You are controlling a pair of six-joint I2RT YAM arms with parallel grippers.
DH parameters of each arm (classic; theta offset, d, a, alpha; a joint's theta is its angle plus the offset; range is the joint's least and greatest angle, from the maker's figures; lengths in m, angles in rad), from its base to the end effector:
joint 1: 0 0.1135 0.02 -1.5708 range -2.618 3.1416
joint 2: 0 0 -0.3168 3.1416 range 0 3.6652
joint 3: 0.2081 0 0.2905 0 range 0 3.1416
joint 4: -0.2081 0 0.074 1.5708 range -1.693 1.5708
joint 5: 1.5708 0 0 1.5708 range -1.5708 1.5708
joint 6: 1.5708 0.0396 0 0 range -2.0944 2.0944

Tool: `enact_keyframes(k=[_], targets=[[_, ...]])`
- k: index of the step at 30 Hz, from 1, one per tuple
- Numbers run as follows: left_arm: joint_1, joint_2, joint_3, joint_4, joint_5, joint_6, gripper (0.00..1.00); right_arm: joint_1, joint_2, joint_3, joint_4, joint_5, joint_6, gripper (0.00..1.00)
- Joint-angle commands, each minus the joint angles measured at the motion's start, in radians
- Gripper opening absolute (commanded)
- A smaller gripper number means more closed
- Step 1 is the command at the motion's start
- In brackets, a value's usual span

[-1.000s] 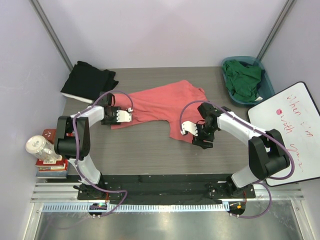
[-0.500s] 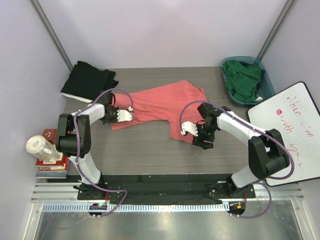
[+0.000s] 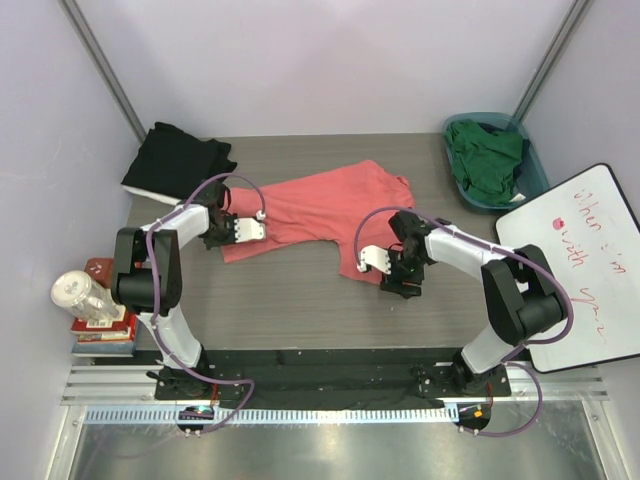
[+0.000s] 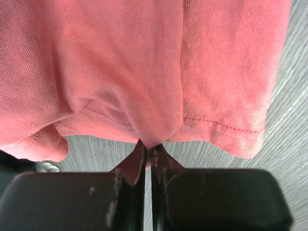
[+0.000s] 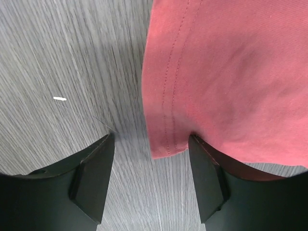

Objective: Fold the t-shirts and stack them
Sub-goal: Flatten out the tshirt

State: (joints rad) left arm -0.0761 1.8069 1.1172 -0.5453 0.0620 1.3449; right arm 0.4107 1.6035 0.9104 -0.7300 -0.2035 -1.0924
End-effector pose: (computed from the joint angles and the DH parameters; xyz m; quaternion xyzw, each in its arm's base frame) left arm 0.3877 -0.0320 0.1798 0.6467 0.7436 0.0744 0.1526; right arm 0.2755 0.1287 0.1831 -0.6829 0.7198 0.0709 0.1030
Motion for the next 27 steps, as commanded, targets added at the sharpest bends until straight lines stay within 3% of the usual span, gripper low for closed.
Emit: enact_keyframes(k=[1,3,8,15,20,27], targets=[[0.006,-0.049,0.032,-0.03,0.032,-0.001,0.0,0.008,0.053,-0.03,0.15,0.03,0.002,0.63],[0.006,-0.05,0.035,-0.028,0.029,-0.003,0.0,0.011,0.059,-0.033,0.158,0.036,-0.001,0.55],[0.006,-0.049,0.03,-0.024,0.035,-0.003,0.0,0.017,0.067,-0.039,0.173,0.056,0.003,0.02],[0.006,-0.06,0.03,-0.012,0.033,-0.013,0.0,0.016,0.041,-0.025,0.199,0.125,0.012,0.01],[0.004,-0.109,0.085,0.042,0.021,-0.072,0.0,0.016,-0.023,0.073,0.265,0.266,0.0,0.01],[-0.002,-0.184,0.347,0.139,0.016,-0.113,0.0,-0.045,0.005,0.316,0.62,0.478,-0.141,0.01]])
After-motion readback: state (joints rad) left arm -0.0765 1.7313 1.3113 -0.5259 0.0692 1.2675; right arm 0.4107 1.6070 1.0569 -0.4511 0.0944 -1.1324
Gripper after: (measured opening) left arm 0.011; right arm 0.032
